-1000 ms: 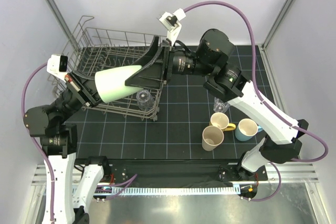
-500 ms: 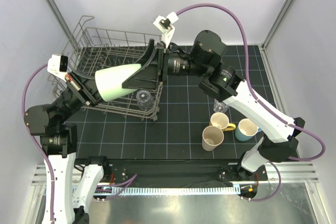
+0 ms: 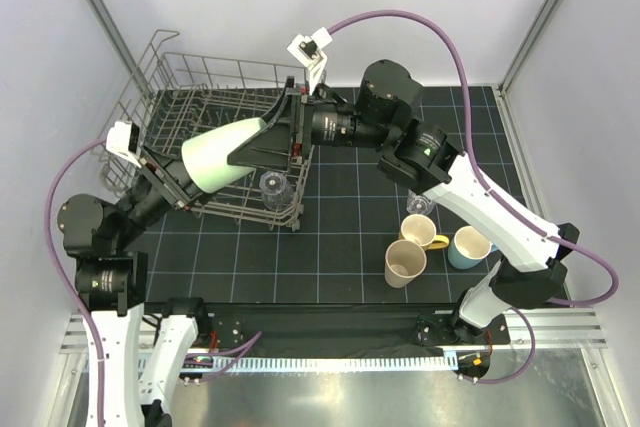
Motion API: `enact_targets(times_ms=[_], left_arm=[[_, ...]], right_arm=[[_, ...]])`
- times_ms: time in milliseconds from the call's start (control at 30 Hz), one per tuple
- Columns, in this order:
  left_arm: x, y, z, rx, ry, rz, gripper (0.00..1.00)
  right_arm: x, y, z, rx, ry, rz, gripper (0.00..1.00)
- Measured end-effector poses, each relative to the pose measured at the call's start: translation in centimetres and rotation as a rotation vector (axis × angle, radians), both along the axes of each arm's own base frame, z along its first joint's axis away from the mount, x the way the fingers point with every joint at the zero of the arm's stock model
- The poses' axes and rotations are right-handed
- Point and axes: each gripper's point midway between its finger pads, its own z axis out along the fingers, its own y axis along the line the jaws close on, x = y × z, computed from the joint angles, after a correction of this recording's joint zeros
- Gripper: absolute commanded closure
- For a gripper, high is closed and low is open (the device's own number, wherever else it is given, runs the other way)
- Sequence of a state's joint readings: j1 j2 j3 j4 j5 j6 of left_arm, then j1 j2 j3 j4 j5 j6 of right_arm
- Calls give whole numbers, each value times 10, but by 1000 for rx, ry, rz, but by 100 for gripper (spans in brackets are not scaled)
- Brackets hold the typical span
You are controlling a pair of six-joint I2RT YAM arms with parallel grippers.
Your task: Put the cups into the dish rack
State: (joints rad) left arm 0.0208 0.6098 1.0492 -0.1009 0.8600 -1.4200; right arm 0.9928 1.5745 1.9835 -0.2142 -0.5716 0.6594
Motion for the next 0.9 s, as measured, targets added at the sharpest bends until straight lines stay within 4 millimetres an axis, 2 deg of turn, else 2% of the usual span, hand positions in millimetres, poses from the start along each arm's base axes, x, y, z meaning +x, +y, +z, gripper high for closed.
enact_targets(times_ms=[167,400,533,600,733,900], left_arm=[[6,13,-18,117,68,152,11],[-8,56,-29,351,130,455,13],[-12,70,-59,453,230,507,13],[-12,72,-72,485,281,505,13],[-14,75,-92,546,355,489,14],[-17,77,-109,611,417,458,14]], right_arm=[[26,-5,-14,-59,7,-112,96],[98,-31,-32,-191,-3,-407,96],[142,-30,-42,-276,-56,-556,96],[164,-25,-62,-346,-78,-616,96],[204,-15,-124,-524,-99,-693,96],[242,-3,-198,-708,-122,-735,96]])
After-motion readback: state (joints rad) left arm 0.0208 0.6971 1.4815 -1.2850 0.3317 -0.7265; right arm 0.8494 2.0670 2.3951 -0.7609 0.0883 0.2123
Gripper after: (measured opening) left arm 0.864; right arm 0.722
